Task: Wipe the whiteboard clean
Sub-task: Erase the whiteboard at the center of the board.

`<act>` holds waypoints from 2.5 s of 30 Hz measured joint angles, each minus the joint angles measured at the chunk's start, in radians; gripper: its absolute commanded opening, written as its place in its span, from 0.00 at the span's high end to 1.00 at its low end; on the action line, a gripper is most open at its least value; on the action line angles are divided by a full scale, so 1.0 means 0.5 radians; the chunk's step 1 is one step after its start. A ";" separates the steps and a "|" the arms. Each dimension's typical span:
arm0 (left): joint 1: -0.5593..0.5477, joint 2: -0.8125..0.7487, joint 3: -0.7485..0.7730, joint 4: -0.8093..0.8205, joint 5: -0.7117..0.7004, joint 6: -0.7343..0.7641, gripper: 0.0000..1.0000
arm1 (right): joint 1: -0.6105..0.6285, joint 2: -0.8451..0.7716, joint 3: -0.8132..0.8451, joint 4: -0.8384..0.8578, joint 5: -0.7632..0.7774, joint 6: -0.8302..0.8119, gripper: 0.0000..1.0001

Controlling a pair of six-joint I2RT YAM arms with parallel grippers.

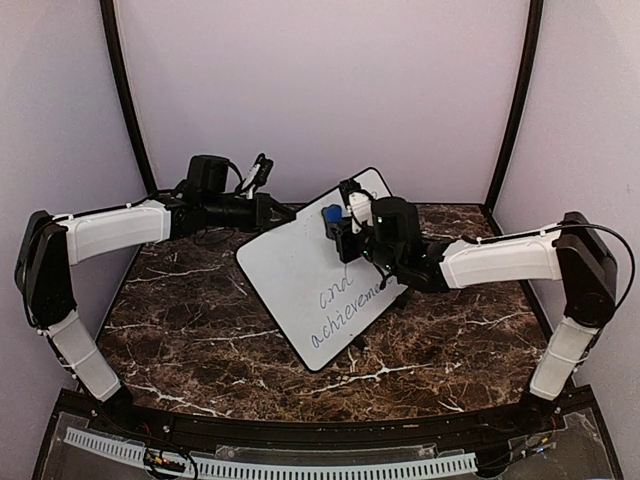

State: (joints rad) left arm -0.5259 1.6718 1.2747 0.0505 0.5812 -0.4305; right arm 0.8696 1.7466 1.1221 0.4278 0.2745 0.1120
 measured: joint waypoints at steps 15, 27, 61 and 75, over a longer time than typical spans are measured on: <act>-0.006 -0.001 0.002 0.000 -0.007 0.011 1.00 | 0.515 -0.011 -0.256 0.043 0.222 0.154 0.75; -0.006 -0.001 0.002 0.000 -0.010 0.020 1.00 | 0.591 -0.055 -0.530 0.164 0.397 0.340 0.75; -0.008 -0.004 0.002 0.002 -0.005 0.037 1.00 | 0.873 0.090 -0.436 0.163 0.396 0.318 0.76; -0.009 -0.005 0.002 0.008 0.002 0.047 1.00 | 0.855 0.109 -0.285 -0.021 0.549 0.247 0.75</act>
State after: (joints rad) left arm -0.5304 1.6695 1.2758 0.0547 0.5819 -0.4068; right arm 1.2968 1.8011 0.9798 0.4175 0.5488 0.2356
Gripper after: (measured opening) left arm 0.053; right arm 0.251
